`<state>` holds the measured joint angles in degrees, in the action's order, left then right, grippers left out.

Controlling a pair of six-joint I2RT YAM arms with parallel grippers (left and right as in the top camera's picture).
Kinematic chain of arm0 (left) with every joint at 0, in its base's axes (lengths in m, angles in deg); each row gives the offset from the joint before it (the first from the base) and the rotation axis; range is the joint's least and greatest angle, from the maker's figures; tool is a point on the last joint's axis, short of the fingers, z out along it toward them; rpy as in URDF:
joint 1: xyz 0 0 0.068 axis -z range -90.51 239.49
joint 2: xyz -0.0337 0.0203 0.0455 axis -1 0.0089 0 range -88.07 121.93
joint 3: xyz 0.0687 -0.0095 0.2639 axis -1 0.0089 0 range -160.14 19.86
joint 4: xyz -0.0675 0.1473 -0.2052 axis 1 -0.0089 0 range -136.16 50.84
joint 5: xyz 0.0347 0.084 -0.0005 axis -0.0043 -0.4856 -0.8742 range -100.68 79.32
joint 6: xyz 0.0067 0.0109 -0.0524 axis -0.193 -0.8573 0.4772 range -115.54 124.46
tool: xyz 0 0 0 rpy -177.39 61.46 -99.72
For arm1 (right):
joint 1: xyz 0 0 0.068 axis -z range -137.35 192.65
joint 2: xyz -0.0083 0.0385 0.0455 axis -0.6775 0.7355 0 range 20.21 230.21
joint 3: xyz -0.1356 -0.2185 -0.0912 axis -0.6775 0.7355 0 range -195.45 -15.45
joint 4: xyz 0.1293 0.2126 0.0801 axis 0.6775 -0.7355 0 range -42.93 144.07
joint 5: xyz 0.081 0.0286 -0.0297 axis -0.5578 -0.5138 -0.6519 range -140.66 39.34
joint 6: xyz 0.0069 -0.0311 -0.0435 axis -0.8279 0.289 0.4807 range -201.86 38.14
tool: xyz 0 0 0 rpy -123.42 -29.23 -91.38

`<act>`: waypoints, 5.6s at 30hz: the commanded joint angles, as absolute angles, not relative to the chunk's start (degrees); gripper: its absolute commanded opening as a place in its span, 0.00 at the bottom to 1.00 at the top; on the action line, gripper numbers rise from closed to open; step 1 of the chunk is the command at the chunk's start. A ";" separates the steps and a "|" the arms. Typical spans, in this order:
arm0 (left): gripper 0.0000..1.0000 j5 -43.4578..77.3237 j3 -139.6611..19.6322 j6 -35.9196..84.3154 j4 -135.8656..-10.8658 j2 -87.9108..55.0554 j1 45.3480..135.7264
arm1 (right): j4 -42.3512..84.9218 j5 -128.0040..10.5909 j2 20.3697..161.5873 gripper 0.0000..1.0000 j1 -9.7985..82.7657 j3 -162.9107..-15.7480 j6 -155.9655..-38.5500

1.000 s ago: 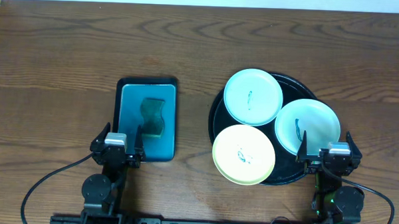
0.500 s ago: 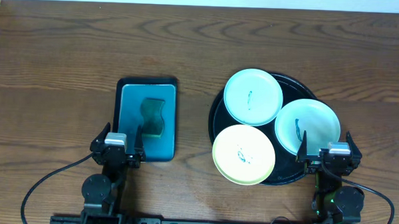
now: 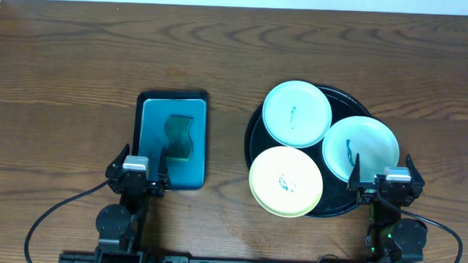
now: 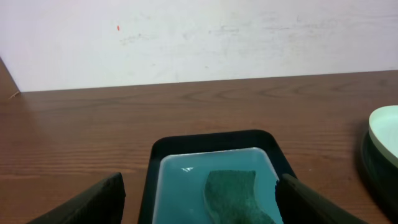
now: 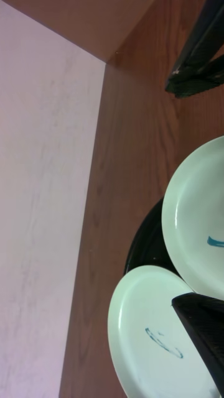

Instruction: Clean dirty plates on tray and stack at the side

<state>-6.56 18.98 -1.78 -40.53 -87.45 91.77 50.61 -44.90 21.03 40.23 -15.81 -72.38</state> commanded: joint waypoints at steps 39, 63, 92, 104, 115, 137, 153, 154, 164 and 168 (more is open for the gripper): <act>0.78 -5.95 19.63 -1.93 -42.80 -87.85 91.49 | 50.37 -45.10 20.65 0.99 40.89 -15.77 -73.04; 0.78 -5.93 19.63 -2.15 -42.25 -87.85 91.49 | 50.37 -45.10 20.65 0.99 40.89 -15.77 -73.04; 0.78 -5.27 -6.64 6.72 -62.43 -62.99 91.53 | 50.37 -46.63 20.96 0.99 40.89 -15.77 -83.77; 0.78 -4.99 -20.61 6.77 -79.93 -45.95 91.55 | 35.59 -52.36 28.78 0.99 40.89 -27.81 -90.94; 0.78 0.93 -20.63 7.03 -82.43 -43.72 91.53 | 16.53 -62.30 52.04 0.99 40.89 -48.25 -91.27; 0.78 0.93 -20.61 13.56 -79.74 -43.69 91.53 | 10.43 -71.77 71.12 0.99 39.45 -55.46 -91.38; 0.78 0.89 -20.61 14.88 -78.88 -43.45 91.53 | 9.97 -71.39 85.79 0.57 35.25 -55.42 -91.64; 0.78 0.89 -20.61 14.88 -78.62 -43.28 91.53 | 10.17 -70.96 87.01 0.57 35.23 -55.42 -92.23; 0.77 0.89 -20.61 14.85 -72.81 -37.71 91.55 | 13.82 -70.56 97.57 0.39 33.02 -55.40 -93.37; 0.76 0.89 -20.61 14.85 -68.55 -34.49 91.55 | 15.50 -68.90 100.17 0.34 32.80 -55.42 -95.68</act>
